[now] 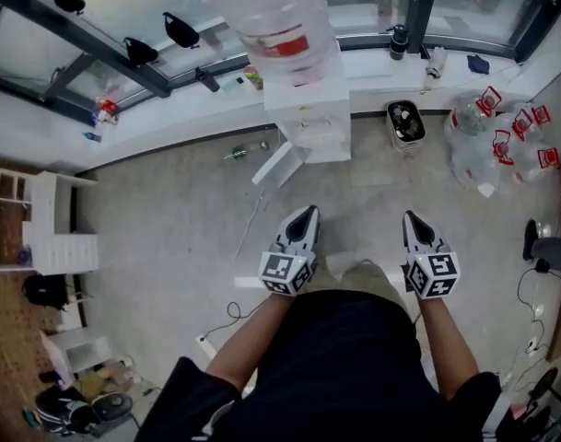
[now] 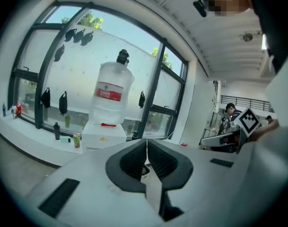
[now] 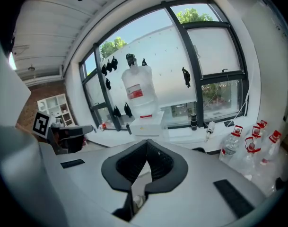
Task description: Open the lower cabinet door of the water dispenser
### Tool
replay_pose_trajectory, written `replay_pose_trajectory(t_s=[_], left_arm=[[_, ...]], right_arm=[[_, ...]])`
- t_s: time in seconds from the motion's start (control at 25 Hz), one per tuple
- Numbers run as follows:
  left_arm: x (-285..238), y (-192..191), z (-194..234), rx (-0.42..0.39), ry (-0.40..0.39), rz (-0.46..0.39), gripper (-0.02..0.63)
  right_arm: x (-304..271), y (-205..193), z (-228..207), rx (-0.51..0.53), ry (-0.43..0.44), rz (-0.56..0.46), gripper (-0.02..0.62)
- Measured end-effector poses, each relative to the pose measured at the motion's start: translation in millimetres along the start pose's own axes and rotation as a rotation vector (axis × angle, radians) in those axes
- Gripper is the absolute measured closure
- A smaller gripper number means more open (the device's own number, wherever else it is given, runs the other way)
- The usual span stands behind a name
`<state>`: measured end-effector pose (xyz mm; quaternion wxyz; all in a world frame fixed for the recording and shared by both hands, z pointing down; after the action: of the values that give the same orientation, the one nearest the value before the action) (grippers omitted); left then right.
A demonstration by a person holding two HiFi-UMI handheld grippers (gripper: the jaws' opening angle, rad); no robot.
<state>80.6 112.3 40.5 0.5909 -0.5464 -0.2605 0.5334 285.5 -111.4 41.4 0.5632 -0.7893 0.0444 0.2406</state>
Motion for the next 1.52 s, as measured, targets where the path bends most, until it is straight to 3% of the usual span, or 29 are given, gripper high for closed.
replay_pose_trajectory(t_s=[0.16,0.4,0.72,0.84,1.52], left_arm=[[32.2,15.2,-11.7,-0.018,0.031,-0.020,0.600],[60.2,43.2,12.3,-0.009,0.044,-0.104,0.600],[91.7,49.3,55.4,-0.028,0.025,-0.081,0.600],[100.6,56.6,71.7,-0.072,-0.003,-0.095,0.600],[149.7,65.7,133.2,-0.088,-0.004,-0.135,0.600]], right_arm=[[21.6,16.9,4.3,0.016,-0.015,-0.064,0.597],[34.1,37.0,42.7,0.075,-0.051,-0.158,0.597],[34.6,48.4,112.1,0.135,-0.094,-0.224,0.597],[29.8,53.0,135.6,0.165,-0.102,-0.249,0.597],[15.0,42.2,212.1,0.179,-0.131,-0.252,0.597]])
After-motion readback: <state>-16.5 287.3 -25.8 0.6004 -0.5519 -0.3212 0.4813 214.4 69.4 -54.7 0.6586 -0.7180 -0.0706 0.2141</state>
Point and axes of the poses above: the fingertips, and each gripper's own axes: x backward along the fingers, z to its left, y out of its top, the point moved 9 cm from there along x, backward along the fingers, and after that the axes turned 1 degree about x, right-handed, at the moved point
